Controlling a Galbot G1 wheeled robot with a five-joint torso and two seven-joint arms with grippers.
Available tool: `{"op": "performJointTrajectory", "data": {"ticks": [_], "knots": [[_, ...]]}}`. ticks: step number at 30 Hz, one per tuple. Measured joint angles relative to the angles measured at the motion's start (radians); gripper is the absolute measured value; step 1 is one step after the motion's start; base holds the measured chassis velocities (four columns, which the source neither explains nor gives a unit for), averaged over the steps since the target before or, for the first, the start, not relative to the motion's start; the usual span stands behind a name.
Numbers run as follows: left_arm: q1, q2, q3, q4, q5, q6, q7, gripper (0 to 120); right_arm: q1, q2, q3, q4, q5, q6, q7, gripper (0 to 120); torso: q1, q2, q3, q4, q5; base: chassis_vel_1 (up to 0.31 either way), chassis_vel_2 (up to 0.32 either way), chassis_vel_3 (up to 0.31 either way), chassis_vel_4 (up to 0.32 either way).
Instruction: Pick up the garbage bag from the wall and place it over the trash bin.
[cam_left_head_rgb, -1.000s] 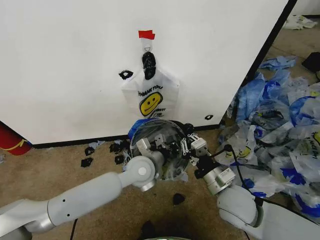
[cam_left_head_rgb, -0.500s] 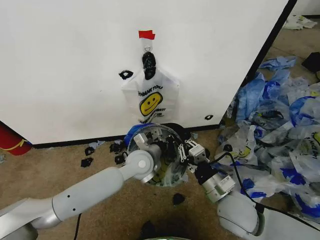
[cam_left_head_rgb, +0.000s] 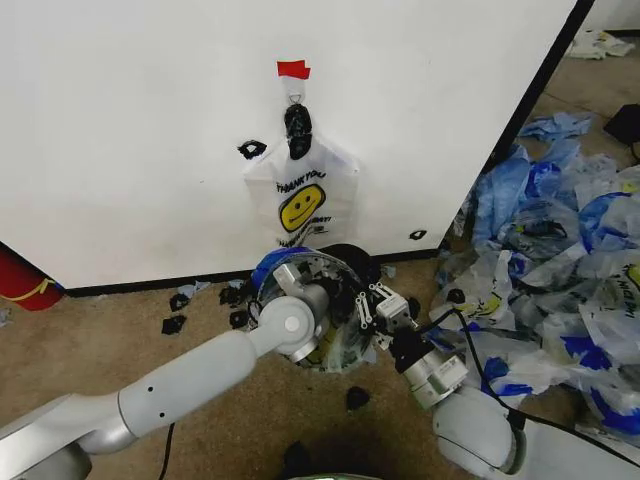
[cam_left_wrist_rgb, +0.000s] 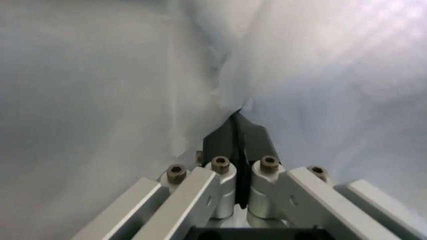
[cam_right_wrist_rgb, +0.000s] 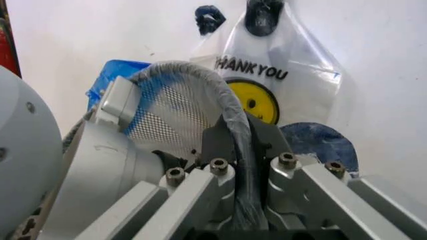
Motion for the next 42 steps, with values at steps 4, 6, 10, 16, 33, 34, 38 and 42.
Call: {"op": "performJointTrajectory", "data": {"ticks": [4, 6, 10, 16, 33, 34, 38, 42], "knots": [[0.003, 0.003, 0.007, 0.002, 0.001, -0.001, 0.000, 0, -0.003, 0.000, 0.003, -0.006, 0.000, 0.002, 0.000, 1, 0.000, 0.000, 0.000, -0.0001, -0.0001, 0.000, 0.000, 0.000, 0.000], [0.003, 0.009, 0.010, -0.002, 0.002, -0.001, -0.001, 0, -0.003, 0.001, 0.005, -0.008, -0.001, 0.003, 0.000, 1, 0.000, 0.000, 0.000, -0.0001, -0.0001, 0.000, 0.000, 0.000, 0.000], [0.003, 0.044, 0.024, -0.036, -0.003, -0.001, -0.011, 0, 0.001, 0.006, 0.017, -0.018, 0.005, 0.003, 0.000, 1, 0.000, 0.000, 0.000, 0.0000, 0.0000, 0.000, 0.000, 0.000, 0.000], [0.016, 0.063, 0.025, -0.070, -0.005, -0.001, -0.025, 0, 0.008, 0.015, 0.029, -0.042, 0.017, 0.003, 0.004, 1, 0.000, 0.000, 0.000, 0.0000, -0.0002, 0.000, 0.000, 0.000, 0.000], [0.043, 0.133, 0.024, -0.180, -0.026, 0.002, -0.061, 0, 0.007, 0.049, 0.069, -0.106, 0.047, 0.004, 0.020, 1, 0.000, 0.000, 0.000, 0.0000, -0.0001, 0.000, 0.000, 0.000, 0.000], [0.047, 0.145, 0.023, -0.192, -0.028, 0.003, -0.062, 0, 0.003, 0.055, 0.074, -0.109, 0.054, 0.004, 0.023, 1, 0.000, 0.000, 0.000, 0.0000, -0.0002, 0.000, 0.000, 0.000, 0.000], [0.058, 0.188, 0.009, -0.233, -0.040, 0.004, -0.067, 0, -0.008, 0.076, 0.093, -0.118, 0.093, 0.004, 0.034, 1, 0.000, 0.000, 0.000, 0.0000, -0.0001, 0.000, 0.000, 0.000, 0.000], [0.081, 0.239, -0.011, -0.284, -0.050, 0.005, -0.071, 0, -0.015, 0.098, 0.103, -0.126, 0.141, 0.000, 0.048, 1, 0.000, 0.000, 0.000, 0.0000, -0.0002, 0.000, 0.000, 0.000, 0.000]]}}
